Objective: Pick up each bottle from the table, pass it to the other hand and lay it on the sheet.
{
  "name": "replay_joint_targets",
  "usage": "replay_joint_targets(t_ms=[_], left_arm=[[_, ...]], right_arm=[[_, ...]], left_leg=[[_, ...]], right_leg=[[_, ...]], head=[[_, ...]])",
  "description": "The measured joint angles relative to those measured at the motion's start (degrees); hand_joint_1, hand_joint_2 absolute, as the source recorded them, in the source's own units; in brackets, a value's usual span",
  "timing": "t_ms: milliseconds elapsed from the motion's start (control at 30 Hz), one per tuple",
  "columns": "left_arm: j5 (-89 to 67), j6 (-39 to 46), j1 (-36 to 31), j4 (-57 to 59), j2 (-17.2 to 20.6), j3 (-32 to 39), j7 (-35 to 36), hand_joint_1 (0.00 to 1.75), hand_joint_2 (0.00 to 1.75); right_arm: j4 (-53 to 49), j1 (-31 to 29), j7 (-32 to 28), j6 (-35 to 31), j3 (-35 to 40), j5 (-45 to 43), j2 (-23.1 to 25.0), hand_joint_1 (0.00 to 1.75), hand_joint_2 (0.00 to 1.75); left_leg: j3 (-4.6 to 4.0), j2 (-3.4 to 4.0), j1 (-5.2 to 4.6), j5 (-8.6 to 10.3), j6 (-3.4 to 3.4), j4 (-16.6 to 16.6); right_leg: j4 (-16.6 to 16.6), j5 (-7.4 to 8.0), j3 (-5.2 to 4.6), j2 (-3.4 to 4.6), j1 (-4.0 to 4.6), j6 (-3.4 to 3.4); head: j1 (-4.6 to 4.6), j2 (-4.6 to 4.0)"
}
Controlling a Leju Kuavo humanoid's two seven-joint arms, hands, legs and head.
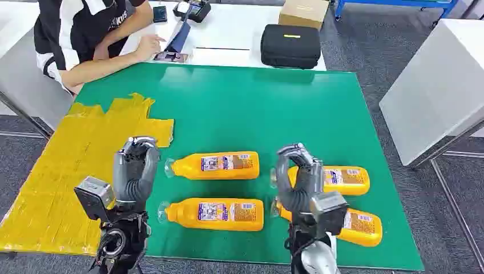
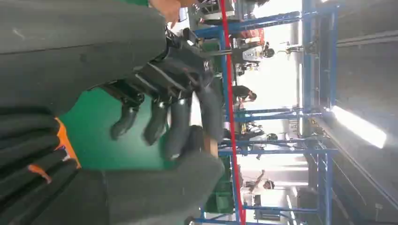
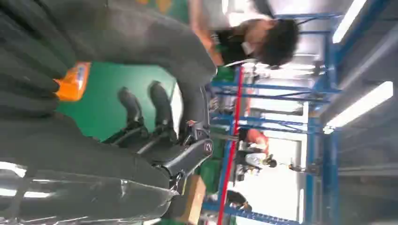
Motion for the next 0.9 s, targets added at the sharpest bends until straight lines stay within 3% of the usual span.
replay_joint_targets(t_ms=[433,633,767,900], left_arm=[[0.68,-1.16,-0.04,-0.52,0.0,-1.05,1.42,0.0,1.75],[0.68,-1.73,-0.35,-0.61,-0.35,-1.18,2.47,0.0,1.75],[0.68,-1.86,-0.46,-0.61,-0.59,-1.22,2.58,0.0,1.75],[0.68,-2.97,-0.94,-0.61,-0.81,-1.31,2.75,0.0,1.75]], right_arm=[[1.79,-4.55,7.82,-4.25,2.52,14.19,-1.92,0.0,1.75],[2.25,-7.73,16.47,-7.39,3.09,33.83,-3.21,0.0,1.75],[2.34,-8.47,17.6,-7.39,3.13,35.54,-3.63,0.0,1.75],[3.17,-11.02,23.58,-3.05,3.2,45.57,-4.31,0.0,1.75]], left_leg=[[0.0,-0.01,0.0,0.01,0.01,0.0],[0.01,0.0,0.0,0.03,0.02,0.01],[0.0,-0.01,-0.01,0.03,0.02,0.01],[0.0,0.0,-0.01,0.03,0.02,0.01]], right_leg=[[0.0,0.03,0.01,-0.01,0.0,0.04],[0.0,0.04,0.01,-0.01,0.0,0.03],[0.0,0.05,0.02,-0.01,0.0,0.04],[0.0,0.06,0.02,0.01,0.0,0.03]], head=[[0.0,0.0],[0.02,0.0],[0.0,0.0],[0.0,0.0]])
